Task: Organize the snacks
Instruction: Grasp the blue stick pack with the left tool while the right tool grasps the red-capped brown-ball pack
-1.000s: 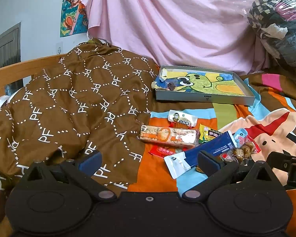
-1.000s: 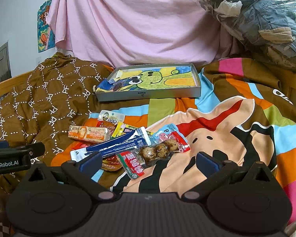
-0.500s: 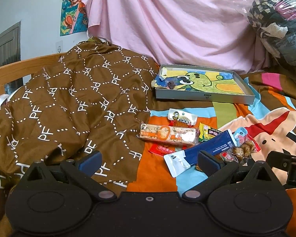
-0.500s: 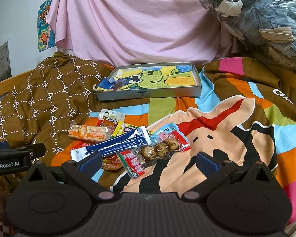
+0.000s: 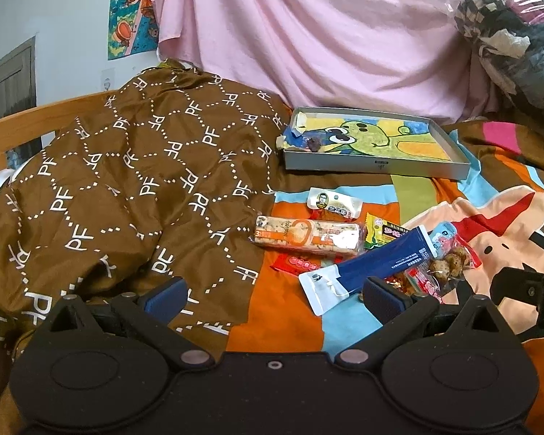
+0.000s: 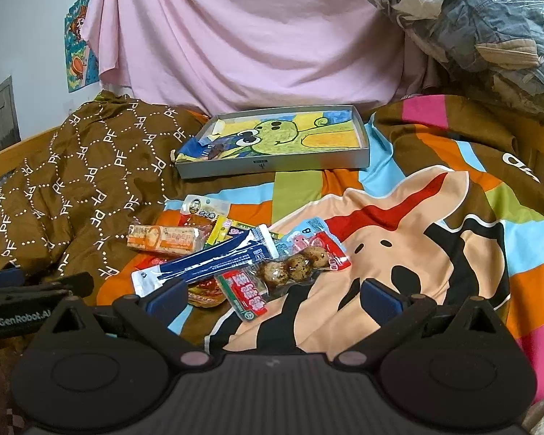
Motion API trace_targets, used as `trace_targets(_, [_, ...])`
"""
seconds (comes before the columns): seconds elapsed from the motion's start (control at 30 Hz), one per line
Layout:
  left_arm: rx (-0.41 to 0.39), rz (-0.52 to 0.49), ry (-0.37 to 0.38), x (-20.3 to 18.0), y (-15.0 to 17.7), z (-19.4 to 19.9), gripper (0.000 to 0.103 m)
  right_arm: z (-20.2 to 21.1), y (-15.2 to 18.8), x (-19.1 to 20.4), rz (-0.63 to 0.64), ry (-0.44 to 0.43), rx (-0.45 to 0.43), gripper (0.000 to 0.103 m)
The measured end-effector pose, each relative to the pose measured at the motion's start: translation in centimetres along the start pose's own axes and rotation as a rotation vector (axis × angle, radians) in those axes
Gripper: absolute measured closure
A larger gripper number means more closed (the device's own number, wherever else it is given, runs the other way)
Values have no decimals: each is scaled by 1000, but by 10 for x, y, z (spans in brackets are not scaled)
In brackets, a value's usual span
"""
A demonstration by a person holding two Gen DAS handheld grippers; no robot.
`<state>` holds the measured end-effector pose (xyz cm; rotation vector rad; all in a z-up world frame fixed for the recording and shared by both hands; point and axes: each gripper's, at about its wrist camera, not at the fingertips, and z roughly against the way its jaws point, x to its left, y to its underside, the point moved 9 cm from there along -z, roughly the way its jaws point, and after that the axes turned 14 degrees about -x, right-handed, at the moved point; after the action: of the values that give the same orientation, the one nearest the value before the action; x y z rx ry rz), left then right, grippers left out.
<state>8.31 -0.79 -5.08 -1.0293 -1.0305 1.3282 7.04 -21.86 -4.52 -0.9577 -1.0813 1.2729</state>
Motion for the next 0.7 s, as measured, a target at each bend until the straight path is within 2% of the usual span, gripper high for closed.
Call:
trace_targets(0.2, [24,-18,25,-10,-1,-8,1,-5,-6,3,-7,-51,49,0])
trace_targets(0.3, [40,-27,45,-13,-2,-17,1,-11,-17,2,19,-74,39,0])
trace_targets(0.53, [111,-47,168,-29,-8,-54,1,-40,-44,-11,204,-111,-31,0])
trace_targets(0.7, [119,-156,236,-46,-13,-78,1,-66,-47,-21,322,-137,-45,0])
